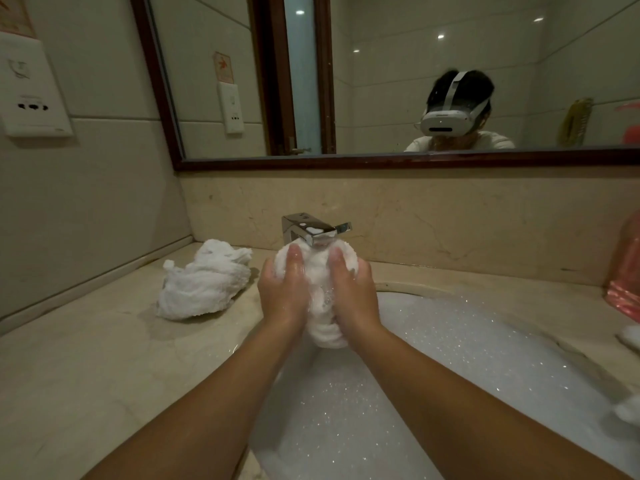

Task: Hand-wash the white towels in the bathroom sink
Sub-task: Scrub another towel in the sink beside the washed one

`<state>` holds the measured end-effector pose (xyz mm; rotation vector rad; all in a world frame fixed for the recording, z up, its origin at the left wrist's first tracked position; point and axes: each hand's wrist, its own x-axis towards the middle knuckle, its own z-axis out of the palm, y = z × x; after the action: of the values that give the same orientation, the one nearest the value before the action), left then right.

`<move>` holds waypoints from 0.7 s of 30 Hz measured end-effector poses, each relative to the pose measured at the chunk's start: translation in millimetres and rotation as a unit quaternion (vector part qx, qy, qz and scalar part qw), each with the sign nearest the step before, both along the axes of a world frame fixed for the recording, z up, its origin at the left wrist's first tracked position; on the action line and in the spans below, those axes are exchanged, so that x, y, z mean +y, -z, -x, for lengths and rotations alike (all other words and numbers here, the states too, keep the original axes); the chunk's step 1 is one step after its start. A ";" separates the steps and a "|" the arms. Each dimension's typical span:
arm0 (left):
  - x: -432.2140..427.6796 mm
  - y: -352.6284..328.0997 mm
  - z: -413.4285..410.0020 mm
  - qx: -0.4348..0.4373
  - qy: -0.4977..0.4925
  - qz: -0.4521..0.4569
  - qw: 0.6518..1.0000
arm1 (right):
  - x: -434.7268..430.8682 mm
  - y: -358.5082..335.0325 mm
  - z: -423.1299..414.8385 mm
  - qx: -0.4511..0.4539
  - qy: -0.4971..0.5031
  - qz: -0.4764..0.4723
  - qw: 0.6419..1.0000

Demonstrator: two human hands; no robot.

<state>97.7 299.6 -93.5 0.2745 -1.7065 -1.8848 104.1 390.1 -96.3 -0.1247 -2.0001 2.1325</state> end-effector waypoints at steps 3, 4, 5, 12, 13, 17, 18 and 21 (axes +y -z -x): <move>-1.5 -1.0 -3.8 0.008 -0.042 0.023 0.999 | -4.8 3.3 2.1 -0.011 -0.010 0.021 1.000; -2.0 -1.2 -3.6 0.001 -0.047 0.015 0.999 | -4.9 3.5 2.9 -0.019 -0.005 0.041 0.999; -1.8 -2.0 -4.0 -0.009 -0.050 0.008 0.999 | -4.4 3.8 3.5 -0.031 0.003 0.057 0.998; 1.1 -1.6 -7.3 -0.059 0.033 0.002 0.998 | 2.6 2.8 6.3 -0.026 0.089 0.095 0.991; 3.5 -3.5 -10.7 -0.061 0.057 0.014 0.996 | 5.4 1.7 7.1 -0.018 0.099 0.089 0.991; 4.3 2.4 -10.5 -0.097 0.134 0.013 0.986 | 16.4 -3.1 8.0 0.012 0.129 0.059 0.990; 3.8 3.1 -9.8 -0.110 0.158 0.003 0.981 | 19.0 -2.3 9.5 0.014 0.128 0.055 0.990; 1.9 5.4 -6.6 -0.134 0.211 0.020 0.968 | 22.6 0.3 12.8 -0.007 0.119 0.053 0.991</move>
<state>104.3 301.6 -98.9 0.1621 -2.1141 -2.1910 91.3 412.7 -96.6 -0.3772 -1.7785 2.0875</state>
